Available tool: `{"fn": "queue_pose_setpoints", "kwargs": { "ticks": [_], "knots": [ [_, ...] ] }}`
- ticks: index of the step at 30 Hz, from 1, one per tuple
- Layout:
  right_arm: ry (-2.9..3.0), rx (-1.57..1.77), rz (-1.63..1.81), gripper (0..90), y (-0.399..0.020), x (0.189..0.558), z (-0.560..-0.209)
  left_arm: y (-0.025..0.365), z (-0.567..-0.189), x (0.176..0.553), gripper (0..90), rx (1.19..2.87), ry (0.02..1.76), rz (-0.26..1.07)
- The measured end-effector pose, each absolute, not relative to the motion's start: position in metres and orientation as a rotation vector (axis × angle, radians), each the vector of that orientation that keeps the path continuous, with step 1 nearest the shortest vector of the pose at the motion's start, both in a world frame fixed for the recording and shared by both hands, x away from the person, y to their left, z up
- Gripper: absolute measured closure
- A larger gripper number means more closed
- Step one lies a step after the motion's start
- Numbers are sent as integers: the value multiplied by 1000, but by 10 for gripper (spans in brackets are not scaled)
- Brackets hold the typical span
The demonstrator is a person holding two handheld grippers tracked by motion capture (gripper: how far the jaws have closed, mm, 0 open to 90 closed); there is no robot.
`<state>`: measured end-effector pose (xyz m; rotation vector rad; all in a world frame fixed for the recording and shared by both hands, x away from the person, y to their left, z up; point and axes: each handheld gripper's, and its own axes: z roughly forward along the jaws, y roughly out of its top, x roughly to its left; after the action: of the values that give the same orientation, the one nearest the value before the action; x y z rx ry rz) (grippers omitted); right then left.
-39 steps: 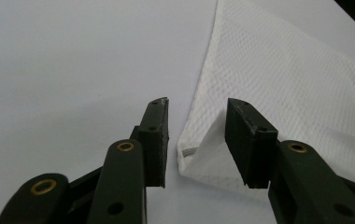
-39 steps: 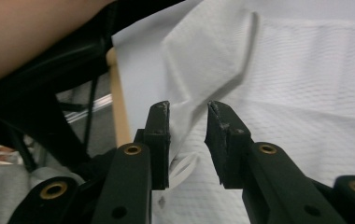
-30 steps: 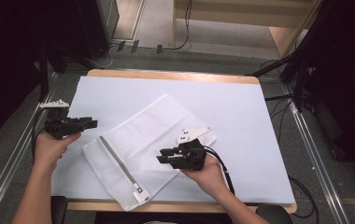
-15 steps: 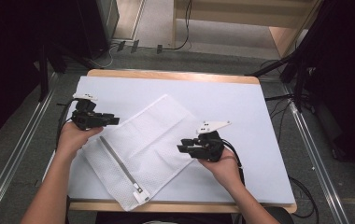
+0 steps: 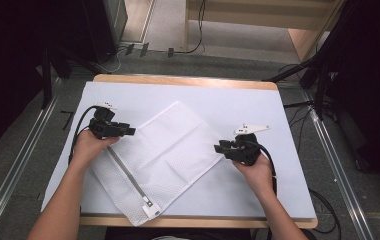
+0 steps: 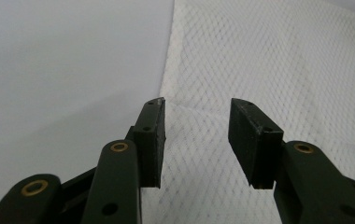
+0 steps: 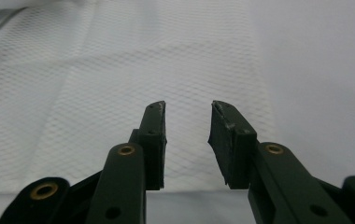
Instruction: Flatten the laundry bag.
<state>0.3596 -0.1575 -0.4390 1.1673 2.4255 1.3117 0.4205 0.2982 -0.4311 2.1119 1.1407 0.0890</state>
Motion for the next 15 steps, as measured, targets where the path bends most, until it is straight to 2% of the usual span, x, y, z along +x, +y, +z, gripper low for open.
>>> {"fn": "queue_pose_setpoints", "kwargs": {
  "ticks": [6,15],
  "knots": [
    [2353,1269,1242,670,-177,372,-448,297,-439,426,568,2137,1143,100],
    [2350,1349,1162,651,-181,384,-462,296,-447,429,564,2198,1153,122]
  ]
}}
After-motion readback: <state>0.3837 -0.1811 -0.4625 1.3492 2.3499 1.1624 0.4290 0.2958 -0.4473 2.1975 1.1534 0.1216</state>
